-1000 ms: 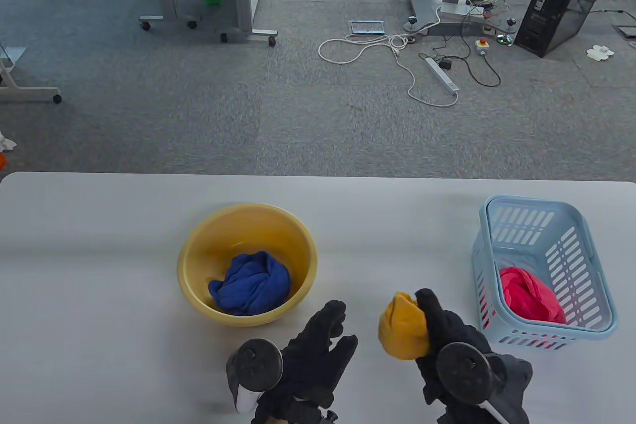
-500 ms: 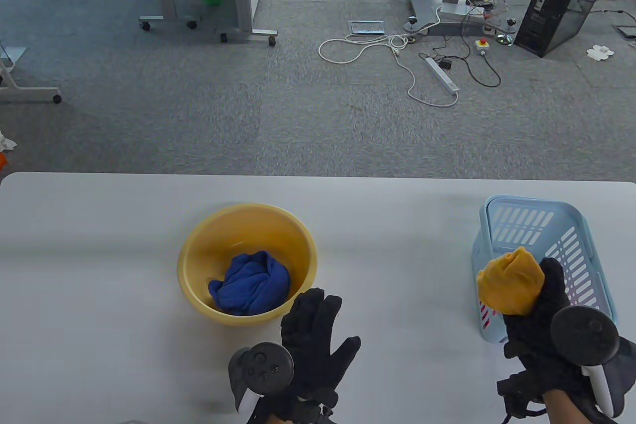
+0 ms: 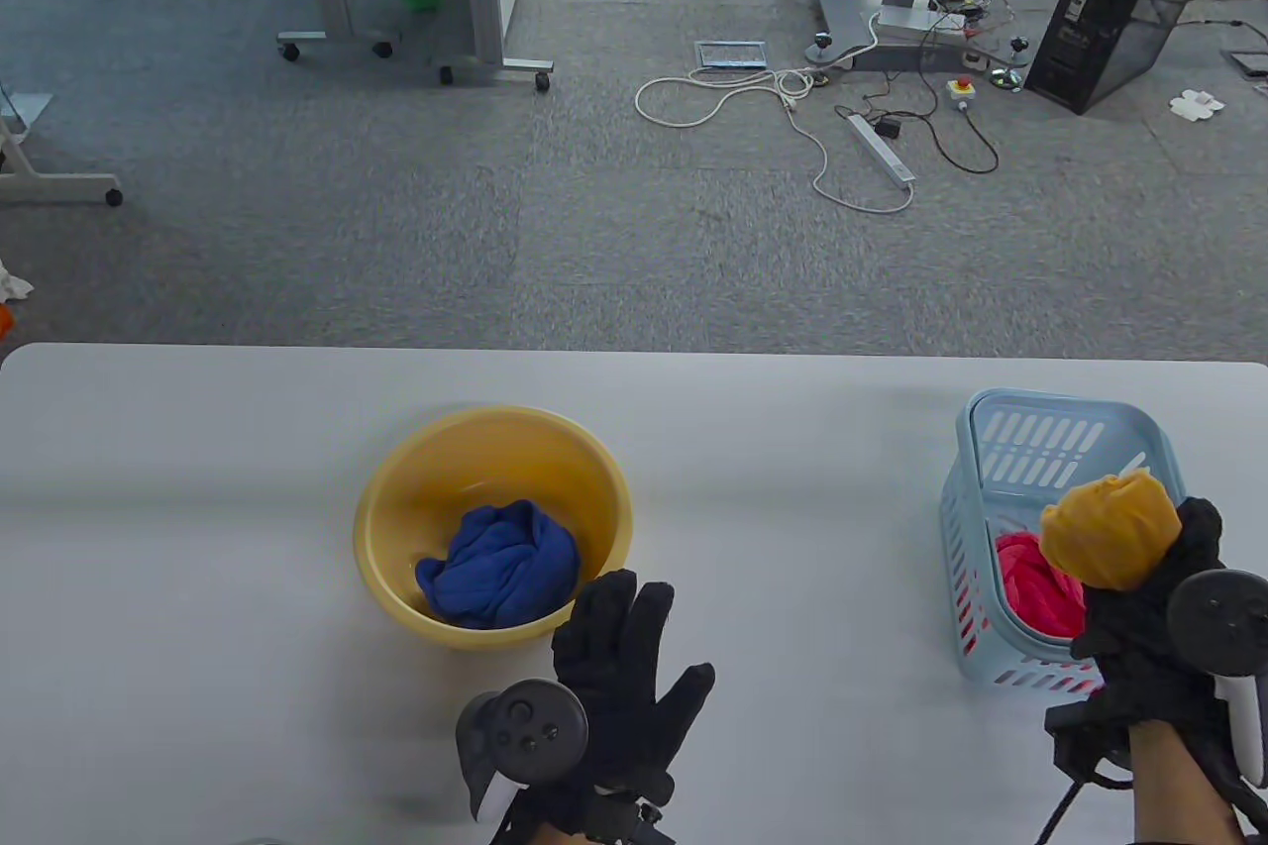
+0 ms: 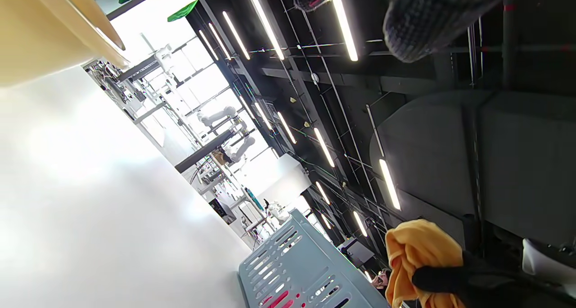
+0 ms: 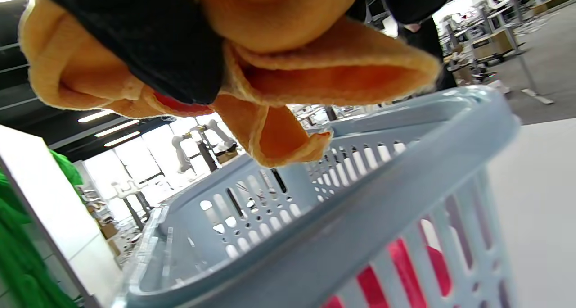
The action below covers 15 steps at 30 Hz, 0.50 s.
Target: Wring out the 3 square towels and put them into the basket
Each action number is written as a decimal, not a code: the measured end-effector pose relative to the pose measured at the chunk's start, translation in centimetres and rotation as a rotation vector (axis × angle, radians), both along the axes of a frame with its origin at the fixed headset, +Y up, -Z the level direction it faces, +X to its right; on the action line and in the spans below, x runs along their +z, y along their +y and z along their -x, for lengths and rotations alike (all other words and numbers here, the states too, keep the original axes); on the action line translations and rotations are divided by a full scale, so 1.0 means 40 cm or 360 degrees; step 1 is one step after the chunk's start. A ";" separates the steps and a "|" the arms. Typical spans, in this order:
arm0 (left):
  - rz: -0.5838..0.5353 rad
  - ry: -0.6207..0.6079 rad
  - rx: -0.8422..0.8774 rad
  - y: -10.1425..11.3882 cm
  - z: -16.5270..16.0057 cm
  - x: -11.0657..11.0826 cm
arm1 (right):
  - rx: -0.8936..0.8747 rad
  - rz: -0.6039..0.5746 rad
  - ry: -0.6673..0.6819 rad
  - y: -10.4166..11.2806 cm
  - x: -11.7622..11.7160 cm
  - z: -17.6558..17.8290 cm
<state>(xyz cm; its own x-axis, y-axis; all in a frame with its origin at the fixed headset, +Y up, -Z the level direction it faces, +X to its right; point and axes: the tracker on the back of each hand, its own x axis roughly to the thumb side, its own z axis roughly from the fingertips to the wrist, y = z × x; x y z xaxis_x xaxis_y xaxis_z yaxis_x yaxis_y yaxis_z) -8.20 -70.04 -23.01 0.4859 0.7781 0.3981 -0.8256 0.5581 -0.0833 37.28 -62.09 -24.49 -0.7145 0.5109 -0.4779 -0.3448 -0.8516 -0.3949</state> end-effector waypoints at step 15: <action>0.0019 -0.0037 -0.0033 -0.011 -0.020 -0.010 | -0.0060 0.0145 -0.0285 -0.096 -0.014 -0.072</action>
